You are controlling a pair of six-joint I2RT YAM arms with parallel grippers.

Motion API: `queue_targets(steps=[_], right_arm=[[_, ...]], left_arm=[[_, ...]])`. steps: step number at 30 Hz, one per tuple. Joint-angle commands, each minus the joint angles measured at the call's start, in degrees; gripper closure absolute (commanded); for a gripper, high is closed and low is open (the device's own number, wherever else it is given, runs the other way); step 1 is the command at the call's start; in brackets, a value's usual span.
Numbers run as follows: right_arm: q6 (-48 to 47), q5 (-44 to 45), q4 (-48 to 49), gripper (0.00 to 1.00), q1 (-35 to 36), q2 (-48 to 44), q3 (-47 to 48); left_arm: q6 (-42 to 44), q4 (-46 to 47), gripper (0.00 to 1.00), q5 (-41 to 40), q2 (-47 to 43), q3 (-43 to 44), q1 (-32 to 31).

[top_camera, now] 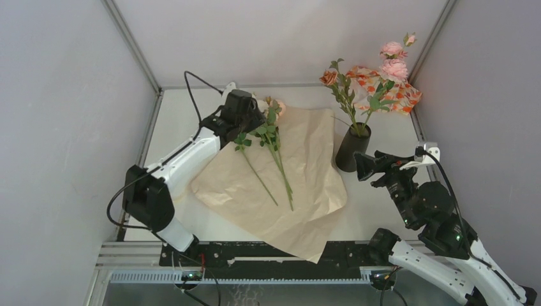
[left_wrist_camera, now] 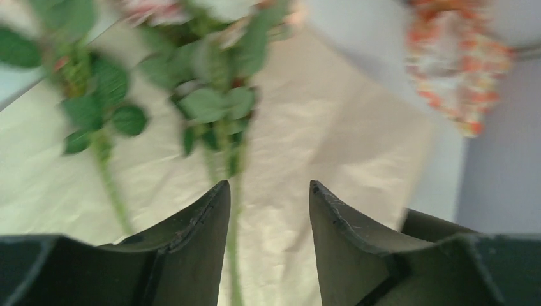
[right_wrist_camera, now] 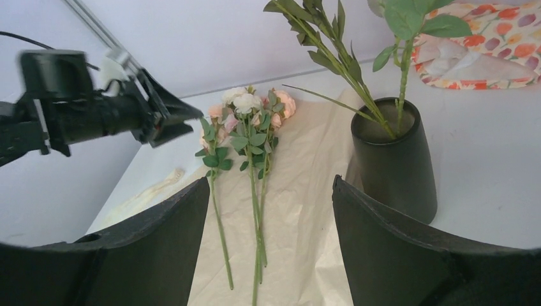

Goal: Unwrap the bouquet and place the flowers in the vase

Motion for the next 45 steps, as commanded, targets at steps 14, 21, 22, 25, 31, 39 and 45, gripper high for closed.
queue_targets(steps=[14, 21, 22, 25, 31, 39, 45], right_arm=[[2.0, -1.3, 1.9, 0.21, 0.3, 1.1, -0.7], [1.9, -0.8, 1.5, 0.21, 0.4, 1.1, -0.7], [1.9, -0.8, 1.4, 0.2, 0.4, 1.0, -0.7], [1.9, -0.8, 1.5, 0.21, 0.4, 1.1, -0.7], [1.9, -0.9, 1.5, 0.21, 0.3, 1.3, -0.7], [1.9, -0.8, 2.0, 0.2, 0.4, 1.8, -0.7], [2.0, -1.3, 2.6, 0.21, 0.3, 2.8, -0.7]], left_arm=[[-10.0, -20.3, 0.45, 0.0, 19.3, 2.2, 10.1], [-8.9, -21.4, 0.46, -1.9, 23.9, 6.0, 12.2], [-8.8, -21.4, 0.46, -2.0, 24.4, 6.5, 12.5], [-8.2, -21.6, 0.47, -2.0, 26.0, 8.4, 13.2], [-7.7, -21.7, 0.49, -0.8, 29.6, 10.3, 13.7], [-7.6, -19.8, 0.84, 1.9, 31.6, 9.6, 13.7], [-6.0, -19.4, 1.0, 0.1, 27.8, 9.4, 13.7]])
